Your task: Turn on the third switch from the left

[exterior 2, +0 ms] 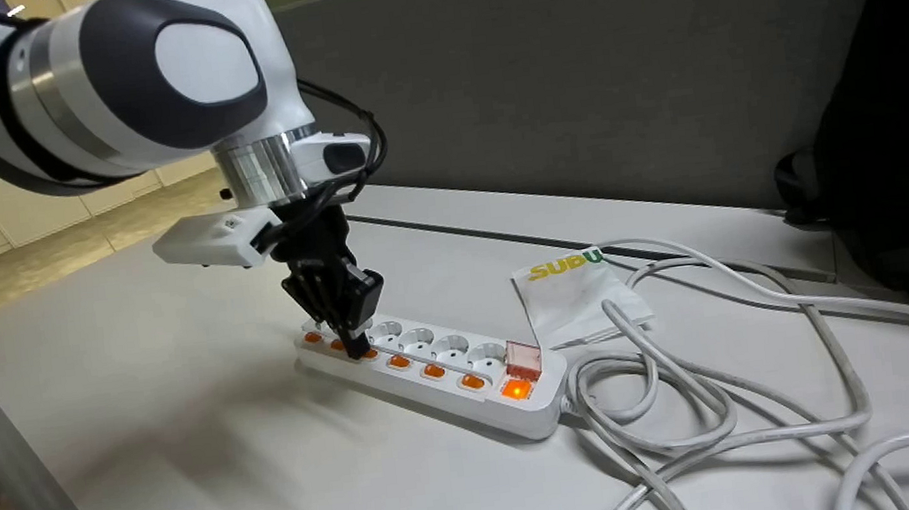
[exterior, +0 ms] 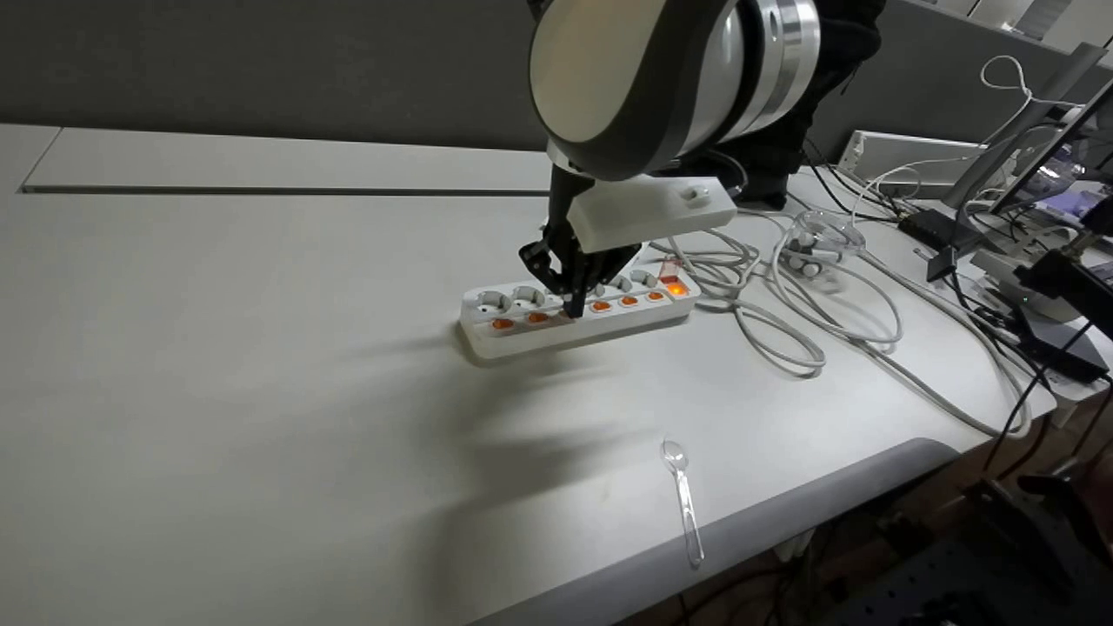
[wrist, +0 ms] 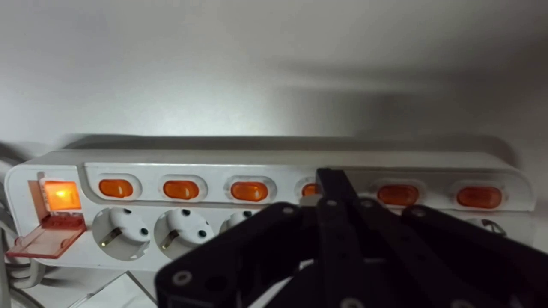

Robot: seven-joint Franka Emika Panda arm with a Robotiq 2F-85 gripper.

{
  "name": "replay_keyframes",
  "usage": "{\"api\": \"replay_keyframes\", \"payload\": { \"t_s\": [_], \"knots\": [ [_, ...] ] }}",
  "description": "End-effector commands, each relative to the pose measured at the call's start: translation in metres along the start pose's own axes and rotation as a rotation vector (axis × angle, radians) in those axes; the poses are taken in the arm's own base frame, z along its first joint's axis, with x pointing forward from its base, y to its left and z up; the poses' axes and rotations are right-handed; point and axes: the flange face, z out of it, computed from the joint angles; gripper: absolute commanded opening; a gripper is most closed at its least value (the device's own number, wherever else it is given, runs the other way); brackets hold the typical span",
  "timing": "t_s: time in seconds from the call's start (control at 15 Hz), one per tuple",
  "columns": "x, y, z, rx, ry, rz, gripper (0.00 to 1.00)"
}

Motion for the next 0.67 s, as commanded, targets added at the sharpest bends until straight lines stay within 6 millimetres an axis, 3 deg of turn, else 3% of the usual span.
{"api": "replay_keyframes", "payload": {
  "t_s": [0.0, 0.6],
  "knots": [
    [-0.001, -0.003, 0.013, -0.016, -0.029, 0.026, 0.00],
    [-0.003, -0.010, 0.024, -0.025, -0.098, 0.049, 0.00]
  ]
}}
